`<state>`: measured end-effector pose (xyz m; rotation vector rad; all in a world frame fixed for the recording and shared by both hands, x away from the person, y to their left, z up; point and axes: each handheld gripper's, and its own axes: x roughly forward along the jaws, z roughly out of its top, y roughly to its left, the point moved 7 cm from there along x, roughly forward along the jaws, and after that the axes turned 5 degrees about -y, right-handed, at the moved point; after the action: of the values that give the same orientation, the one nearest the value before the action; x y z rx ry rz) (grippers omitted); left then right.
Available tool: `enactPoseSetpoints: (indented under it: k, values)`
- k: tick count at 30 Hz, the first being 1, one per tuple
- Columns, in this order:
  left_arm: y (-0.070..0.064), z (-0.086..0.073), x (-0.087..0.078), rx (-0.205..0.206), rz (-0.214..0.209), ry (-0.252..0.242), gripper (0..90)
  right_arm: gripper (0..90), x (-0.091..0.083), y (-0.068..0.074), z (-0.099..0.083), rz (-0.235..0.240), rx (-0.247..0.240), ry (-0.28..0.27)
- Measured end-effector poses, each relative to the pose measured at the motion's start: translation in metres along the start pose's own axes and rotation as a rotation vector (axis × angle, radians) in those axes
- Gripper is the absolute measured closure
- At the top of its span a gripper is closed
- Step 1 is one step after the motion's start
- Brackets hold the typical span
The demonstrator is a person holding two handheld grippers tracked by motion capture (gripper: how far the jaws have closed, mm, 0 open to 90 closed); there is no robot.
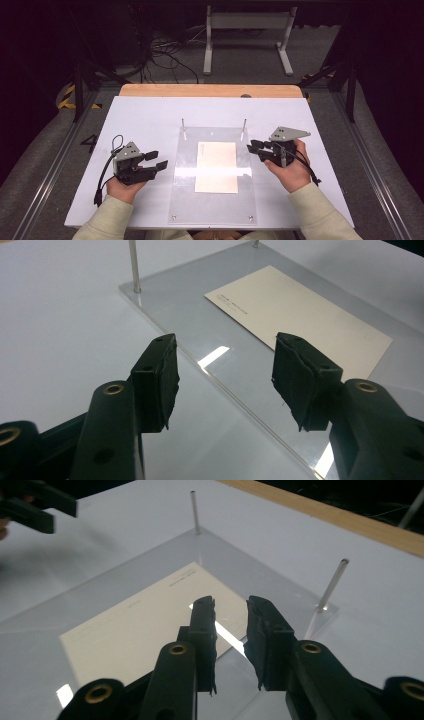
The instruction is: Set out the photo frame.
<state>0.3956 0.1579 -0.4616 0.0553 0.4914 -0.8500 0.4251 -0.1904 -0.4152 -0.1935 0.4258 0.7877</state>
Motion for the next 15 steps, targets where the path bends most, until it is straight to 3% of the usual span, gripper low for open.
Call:
enactPoseSetpoints:
  k: [2, 4, 8, 15]
  values:
    - [0.000, -0.002, -0.002, 0.004, 0.008, 0.001, 43.5, 72.1, 0.011, -0.011, 0.005, -0.031, 0.002, -0.003]
    - [0.000, -0.003, -0.004, 0.014, 0.026, 0.008, 43.3, 69.7, 0.020, -0.021, 0.006, -0.055, 0.040, -0.005]
    - [0.002, -0.005, -0.005, -0.004, 0.035, 0.010, 43.0, 70.2, 0.033, -0.038, 0.008, -0.108, 0.059, -0.014]
    - [0.002, -0.008, -0.007, 0.001, 0.042, 0.019, 42.4, 69.2, 0.051, -0.062, 0.008, -0.136, 0.143, -0.065]
